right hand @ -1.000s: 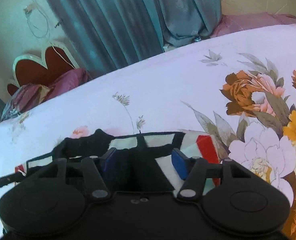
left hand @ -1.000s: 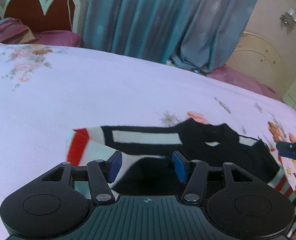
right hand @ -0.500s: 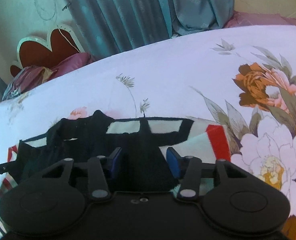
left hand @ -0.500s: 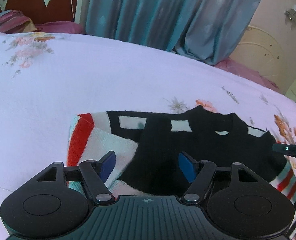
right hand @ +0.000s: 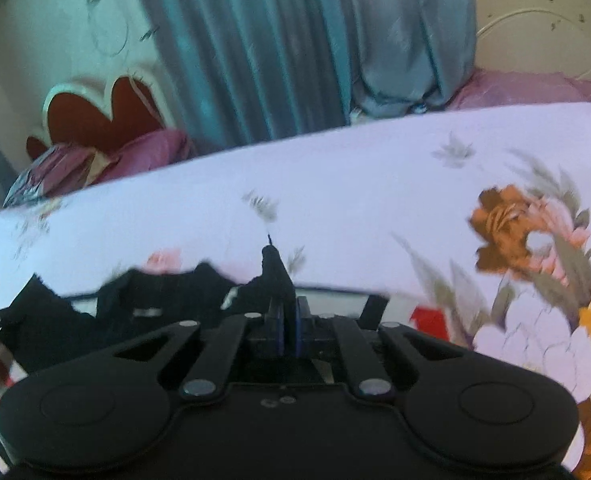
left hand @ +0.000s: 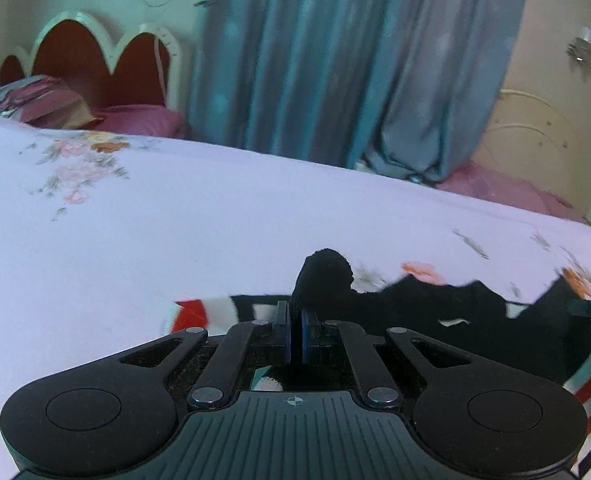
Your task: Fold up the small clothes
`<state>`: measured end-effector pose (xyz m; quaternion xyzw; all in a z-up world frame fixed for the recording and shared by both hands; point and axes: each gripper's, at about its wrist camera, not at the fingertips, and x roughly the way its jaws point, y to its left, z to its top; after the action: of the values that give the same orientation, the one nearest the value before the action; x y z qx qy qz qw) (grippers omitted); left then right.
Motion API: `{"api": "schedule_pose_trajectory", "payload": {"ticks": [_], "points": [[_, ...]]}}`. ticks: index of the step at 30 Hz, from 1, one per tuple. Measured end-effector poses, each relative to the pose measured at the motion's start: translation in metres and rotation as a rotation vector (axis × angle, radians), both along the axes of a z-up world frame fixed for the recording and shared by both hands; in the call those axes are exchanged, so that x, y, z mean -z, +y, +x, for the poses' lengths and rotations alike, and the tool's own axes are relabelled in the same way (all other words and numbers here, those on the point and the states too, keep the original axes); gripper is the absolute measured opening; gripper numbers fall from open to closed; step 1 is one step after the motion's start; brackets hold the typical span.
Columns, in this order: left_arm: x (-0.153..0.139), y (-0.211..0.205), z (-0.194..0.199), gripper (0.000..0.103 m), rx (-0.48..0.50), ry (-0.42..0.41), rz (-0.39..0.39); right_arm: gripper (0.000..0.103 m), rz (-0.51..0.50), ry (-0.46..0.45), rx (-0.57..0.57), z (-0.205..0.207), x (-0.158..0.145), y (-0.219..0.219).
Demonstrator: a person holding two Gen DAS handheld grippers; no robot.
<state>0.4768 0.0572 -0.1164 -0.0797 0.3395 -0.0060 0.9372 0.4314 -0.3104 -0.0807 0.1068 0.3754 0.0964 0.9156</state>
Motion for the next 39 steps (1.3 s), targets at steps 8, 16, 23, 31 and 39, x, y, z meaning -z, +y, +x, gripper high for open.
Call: {"api": "schedule_pose_trajectory", "payload": {"ticks": [8,16,23,31,39], "points": [[0.033,-0.007,0.003,0.004,-0.038,0.063,0.075,0.004,-0.039,0.105,0.058,0.014,0.037,-0.003],[0.008,-0.005,-0.014,0.023,-0.055,0.026,0.092,0.025,-0.052,0.017,0.080,-0.004,0.007,-0.002],[-0.002,-0.041,-0.026,0.032,0.106,0.020,0.054,0.026,-0.050,0.030,-0.077,-0.014,0.004,0.047],[0.032,-0.043,-0.039,0.032,0.110,0.076,0.107,0.026,-0.204,0.035,-0.199,-0.036,0.024,0.088],[0.022,-0.037,-0.052,0.032,0.068,0.090,0.120,0.031,-0.217,0.038,-0.108,-0.048,0.025,0.061]]}}
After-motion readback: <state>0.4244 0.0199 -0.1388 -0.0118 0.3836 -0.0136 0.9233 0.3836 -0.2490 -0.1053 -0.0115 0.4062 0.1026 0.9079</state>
